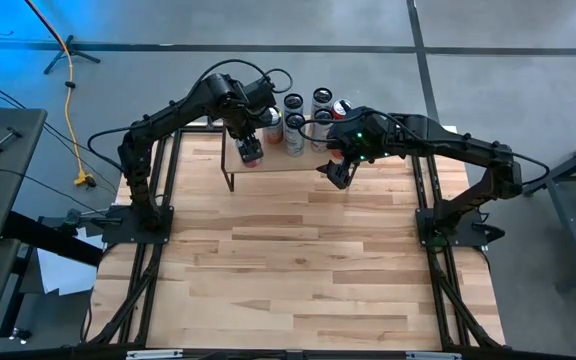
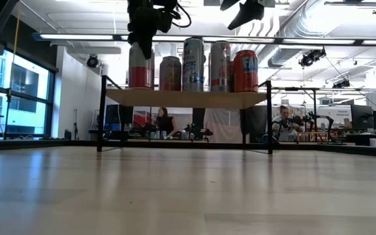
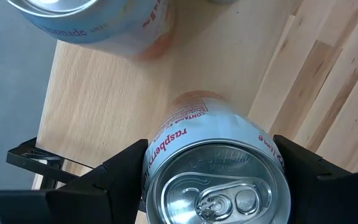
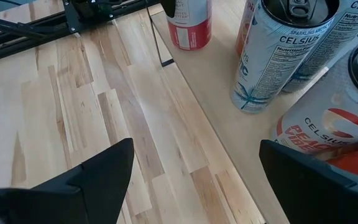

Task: Place canned beverage on shelf
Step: Put the silver soda can on the shelf

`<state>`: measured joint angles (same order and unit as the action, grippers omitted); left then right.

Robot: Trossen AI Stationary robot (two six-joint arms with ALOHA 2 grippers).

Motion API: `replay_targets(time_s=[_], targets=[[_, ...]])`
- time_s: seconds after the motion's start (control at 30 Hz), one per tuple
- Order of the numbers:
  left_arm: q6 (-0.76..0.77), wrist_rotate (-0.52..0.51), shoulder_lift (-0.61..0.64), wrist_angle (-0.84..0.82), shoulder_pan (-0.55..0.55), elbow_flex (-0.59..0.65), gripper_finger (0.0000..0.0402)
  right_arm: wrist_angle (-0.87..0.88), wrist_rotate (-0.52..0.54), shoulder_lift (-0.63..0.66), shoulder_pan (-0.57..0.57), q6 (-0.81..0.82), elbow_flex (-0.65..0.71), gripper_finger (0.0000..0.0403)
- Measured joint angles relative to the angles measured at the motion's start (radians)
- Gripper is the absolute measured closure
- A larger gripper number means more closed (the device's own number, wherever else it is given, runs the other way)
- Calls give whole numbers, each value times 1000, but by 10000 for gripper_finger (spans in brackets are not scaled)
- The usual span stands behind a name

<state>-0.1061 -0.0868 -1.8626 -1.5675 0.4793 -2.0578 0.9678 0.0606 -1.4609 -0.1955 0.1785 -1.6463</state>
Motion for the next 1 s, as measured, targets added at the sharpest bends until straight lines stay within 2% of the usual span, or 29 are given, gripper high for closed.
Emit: replay_targets(time_s=[0.27,0.73,0.83,1.0], targets=[[19,-4,-2,-1,0,1,153,0,0,0,0,1,0,68],[16,-12,-8,-7,1,8,23,-1,0,0,0,6,0,68],[16,-11,-8,-7,1,7,7,-1,0,0,0,6,0,68],[16,-8,-8,-5,1,6,2,-1,0,0,0,5,0,68]])
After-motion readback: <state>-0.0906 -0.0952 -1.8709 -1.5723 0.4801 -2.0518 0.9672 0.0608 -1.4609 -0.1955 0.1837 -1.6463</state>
